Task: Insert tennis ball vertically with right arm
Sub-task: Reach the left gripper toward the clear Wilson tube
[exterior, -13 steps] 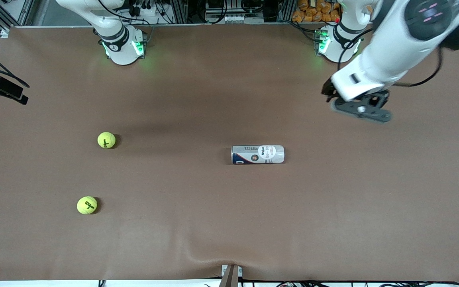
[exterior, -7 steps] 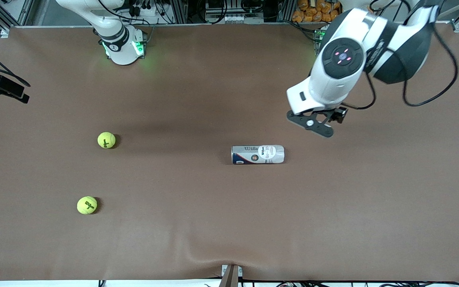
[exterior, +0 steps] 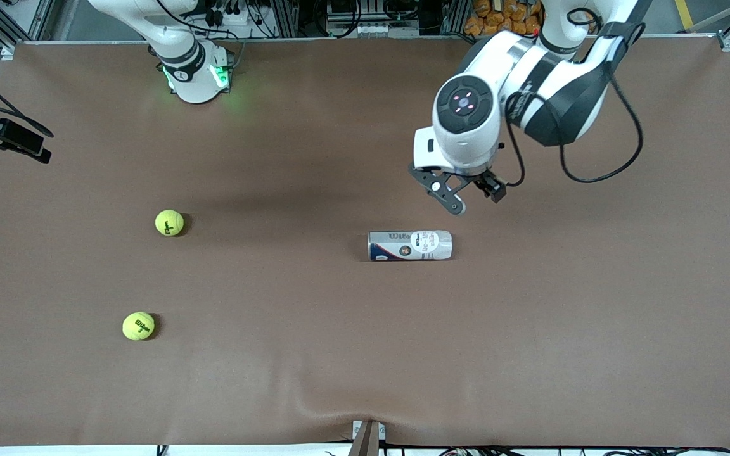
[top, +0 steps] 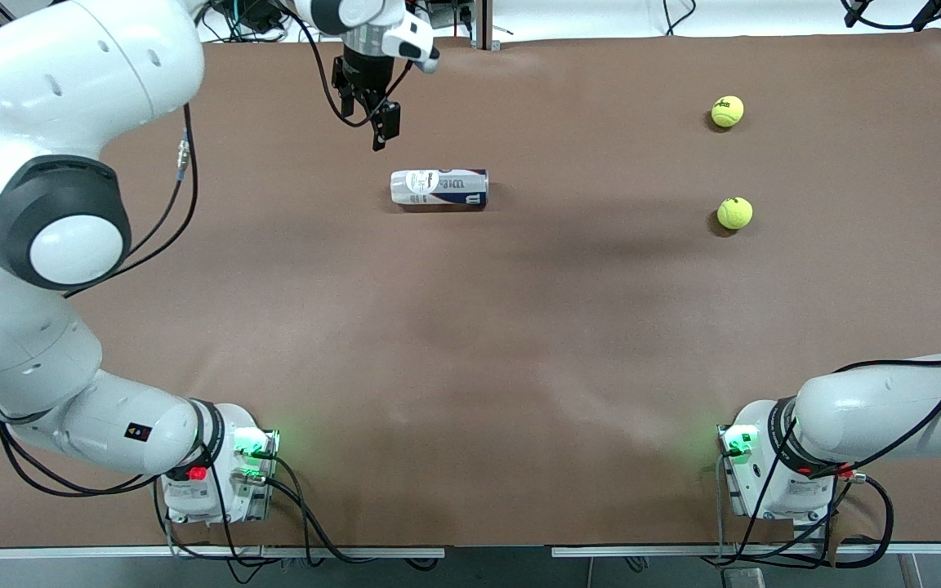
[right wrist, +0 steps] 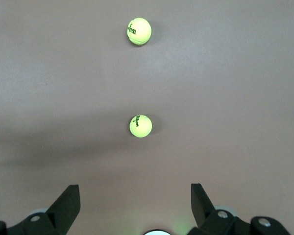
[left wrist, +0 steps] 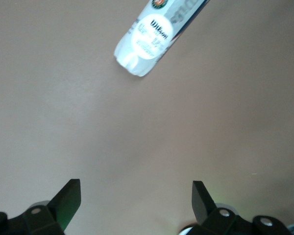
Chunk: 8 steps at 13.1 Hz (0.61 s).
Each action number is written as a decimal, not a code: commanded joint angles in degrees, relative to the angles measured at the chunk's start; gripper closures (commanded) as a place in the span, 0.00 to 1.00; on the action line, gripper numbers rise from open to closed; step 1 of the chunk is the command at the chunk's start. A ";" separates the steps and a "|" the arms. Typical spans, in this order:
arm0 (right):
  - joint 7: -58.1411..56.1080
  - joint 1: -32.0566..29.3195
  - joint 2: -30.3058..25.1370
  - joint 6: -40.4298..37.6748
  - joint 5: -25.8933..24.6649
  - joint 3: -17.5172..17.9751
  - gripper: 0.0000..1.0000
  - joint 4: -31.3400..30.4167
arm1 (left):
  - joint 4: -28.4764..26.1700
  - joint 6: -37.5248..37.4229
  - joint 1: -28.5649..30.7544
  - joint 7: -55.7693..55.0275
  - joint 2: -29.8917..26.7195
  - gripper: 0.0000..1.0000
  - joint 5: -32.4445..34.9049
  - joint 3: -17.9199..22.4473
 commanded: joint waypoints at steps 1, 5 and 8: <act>1.09 0.62 -0.46 -0.39 -0.14 -0.01 0.00 -0.07 | 0.53 -0.76 -2.29 0.59 3.25 0.00 5.68 0.11; 1.17 0.97 -0.46 -0.30 -0.14 -0.01 0.00 -0.07 | 0.79 -0.76 -6.86 -1.79 8.88 0.00 10.25 0.11; 1.17 0.97 -0.46 -0.30 -0.23 -0.01 0.00 -0.07 | 1.14 -0.68 -8.63 -1.61 12.48 0.00 13.51 0.19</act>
